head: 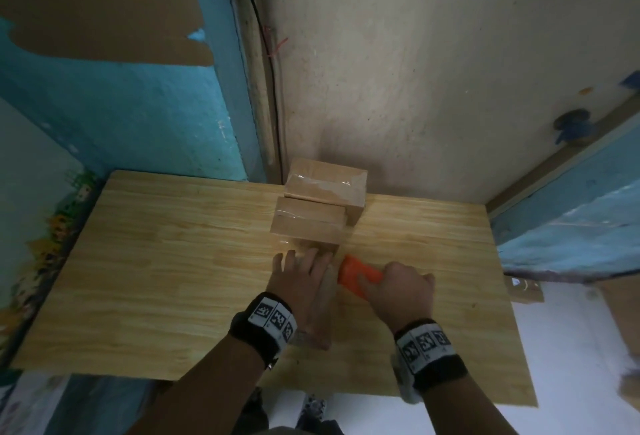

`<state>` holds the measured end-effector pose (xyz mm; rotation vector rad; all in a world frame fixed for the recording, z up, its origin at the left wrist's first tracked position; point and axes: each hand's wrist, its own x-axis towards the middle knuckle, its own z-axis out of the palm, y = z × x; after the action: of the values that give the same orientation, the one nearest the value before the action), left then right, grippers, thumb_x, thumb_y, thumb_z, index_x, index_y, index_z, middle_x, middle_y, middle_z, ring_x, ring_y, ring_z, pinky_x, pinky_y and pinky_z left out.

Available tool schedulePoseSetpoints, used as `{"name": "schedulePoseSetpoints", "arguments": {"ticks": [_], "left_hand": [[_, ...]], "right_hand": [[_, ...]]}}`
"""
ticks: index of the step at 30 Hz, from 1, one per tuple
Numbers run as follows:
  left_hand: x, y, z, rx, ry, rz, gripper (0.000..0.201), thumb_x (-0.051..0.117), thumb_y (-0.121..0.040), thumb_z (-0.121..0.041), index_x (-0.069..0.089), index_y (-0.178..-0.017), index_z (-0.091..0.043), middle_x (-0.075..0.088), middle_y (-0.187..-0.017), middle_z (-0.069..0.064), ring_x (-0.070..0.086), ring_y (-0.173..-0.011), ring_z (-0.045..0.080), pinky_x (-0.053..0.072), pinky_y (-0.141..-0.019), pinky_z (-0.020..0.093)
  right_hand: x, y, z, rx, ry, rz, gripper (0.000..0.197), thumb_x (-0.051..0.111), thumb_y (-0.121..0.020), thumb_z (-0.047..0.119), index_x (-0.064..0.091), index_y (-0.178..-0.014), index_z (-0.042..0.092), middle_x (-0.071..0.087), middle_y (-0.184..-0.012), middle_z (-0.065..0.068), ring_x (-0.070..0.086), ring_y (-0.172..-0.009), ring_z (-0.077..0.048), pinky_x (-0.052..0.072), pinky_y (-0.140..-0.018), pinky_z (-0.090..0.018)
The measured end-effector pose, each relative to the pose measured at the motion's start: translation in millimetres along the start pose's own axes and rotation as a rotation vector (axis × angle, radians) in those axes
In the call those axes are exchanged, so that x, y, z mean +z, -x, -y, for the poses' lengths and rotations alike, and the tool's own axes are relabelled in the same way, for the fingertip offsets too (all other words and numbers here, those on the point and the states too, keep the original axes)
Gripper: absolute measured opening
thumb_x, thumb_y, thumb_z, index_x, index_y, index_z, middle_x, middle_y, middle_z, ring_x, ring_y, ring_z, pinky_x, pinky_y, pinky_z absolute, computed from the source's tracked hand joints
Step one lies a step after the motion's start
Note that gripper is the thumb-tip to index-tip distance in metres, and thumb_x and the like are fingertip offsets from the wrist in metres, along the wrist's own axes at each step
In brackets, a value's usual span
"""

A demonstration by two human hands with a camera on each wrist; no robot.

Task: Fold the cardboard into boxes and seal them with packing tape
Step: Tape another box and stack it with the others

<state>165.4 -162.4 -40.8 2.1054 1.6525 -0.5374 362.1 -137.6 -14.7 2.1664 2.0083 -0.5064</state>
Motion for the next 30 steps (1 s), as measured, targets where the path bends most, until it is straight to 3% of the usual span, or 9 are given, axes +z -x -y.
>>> {"name": "schedulePoseSetpoints", "arguments": {"ticks": [4,7,9,12,14,17,19,22,30], "left_hand": [[11.5,1.1,3.5,0.021,0.096,-0.167,0.133,0.071,-0.085,-0.058,-0.036,-0.153,-0.015,-0.008,-0.169,0.01,-0.011,-0.157,0.034,0.004,-0.125,0.063],[5.3,9.7,13.4,0.143,0.421,-0.274,0.11,0.064,-0.095,-0.038,-0.022,-0.161,-0.019,-0.014,-0.171,-0.002,-0.018,-0.157,0.02,-0.001,-0.128,0.054],[-5.4,16.7,20.9,0.155,0.716,-0.376,0.09,0.064,-0.093,-0.017,0.009,-0.164,-0.028,0.008,-0.17,-0.008,0.003,-0.157,0.014,0.01,-0.128,0.045],[-16.8,27.7,27.3,0.097,1.033,-0.42,0.024,0.053,-0.105,-0.02,0.064,-0.124,-0.03,0.063,-0.126,-0.005,0.058,-0.119,0.007,0.051,-0.105,0.04],[-32.0,34.6,20.8,0.037,1.427,-0.364,0.029,0.05,-0.107,-0.031,0.075,-0.097,-0.021,0.076,-0.098,0.001,0.072,-0.093,0.015,0.056,-0.083,0.038],[-48.7,43.8,20.6,-0.012,1.856,-0.282,0.044,0.05,-0.099,-0.043,0.081,-0.089,-0.014,0.077,-0.093,0.011,0.074,-0.087,0.022,0.057,-0.077,0.038],[-50.3,47.7,24.4,0.05,1.942,-0.221,0.044,0.051,-0.102,-0.039,0.079,-0.104,-0.006,0.075,-0.106,0.019,0.073,-0.095,0.027,0.06,-0.083,0.042],[-45.2,50.9,29.3,0.071,2.026,-0.19,0.035,0.066,-0.091,-0.02,0.073,-0.116,0.004,0.073,-0.114,0.025,0.072,-0.102,0.031,0.063,-0.084,0.038],[-45.2,60.5,30.0,0.102,2.182,-0.026,0.022,0.065,-0.09,-0.017,0.079,-0.104,-0.008,0.076,-0.1,0.014,0.075,-0.089,0.018,0.062,-0.075,0.026]], "right_hand": [[-10.2,-0.1,-27.3,0.069,-0.459,-0.085,0.068,0.061,-0.09,0.074,0.067,-0.063,0.012,0.067,-0.057,-0.003,0.068,-0.056,-0.024,0.061,-0.067,-0.043],[-21.5,6.9,-30.5,0.059,-0.954,-0.015,0.063,0.075,-0.091,0.059,0.07,-0.061,0.004,0.068,-0.055,-0.009,0.065,-0.047,-0.024,0.051,-0.052,-0.036],[-25.8,12.3,-29.5,-0.025,-1.077,-0.008,0.058,0.073,-0.091,0.054,0.069,-0.061,0.005,0.063,-0.054,-0.008,0.057,-0.047,-0.018,0.044,-0.054,-0.029],[-26.6,21.9,-26.0,-0.136,-1.209,0.047,0.058,0.077,-0.087,0.058,0.075,-0.069,0.004,0.072,-0.064,-0.014,0.065,-0.054,-0.019,0.048,-0.054,-0.024],[-25.7,25.3,-23.9,-0.197,-1.207,0.062,0.064,0.074,-0.08,0.063,0.077,-0.076,-0.001,0.075,-0.07,-0.018,0.069,-0.059,-0.023,0.051,-0.057,-0.025],[-26.2,26.9,-18.5,-0.259,-1.176,0.094,0.077,0.074,-0.073,0.067,0.068,-0.073,-0.01,0.068,-0.063,-0.016,0.063,-0.055,-0.021,0.047,-0.053,-0.025],[-28.3,28.8,-14.3,-0.281,-1.176,0.118,0.071,0.075,-0.072,0.063,0.065,-0.067,-0.007,0.064,-0.057,-0.01,0.061,-0.048,-0.018,0.045,-0.046,-0.023],[-26.7,29.1,-12.4,-0.299,-1.192,0.147,0.079,0.078,-0.073,0.062,0.065,-0.075,-0.015,0.068,-0.065,-0.027,0.065,-0.05,-0.029,0.051,-0.044,-0.03],[-25.6,33.6,-11.2,-0.313,-1.204,0.147,0.101,0.083,-0.065,0.079,0.062,-0.078,-0.019,0.064,-0.07,-0.038,0.064,-0.051,-0.037,0.051,-0.045,-0.037]]}}
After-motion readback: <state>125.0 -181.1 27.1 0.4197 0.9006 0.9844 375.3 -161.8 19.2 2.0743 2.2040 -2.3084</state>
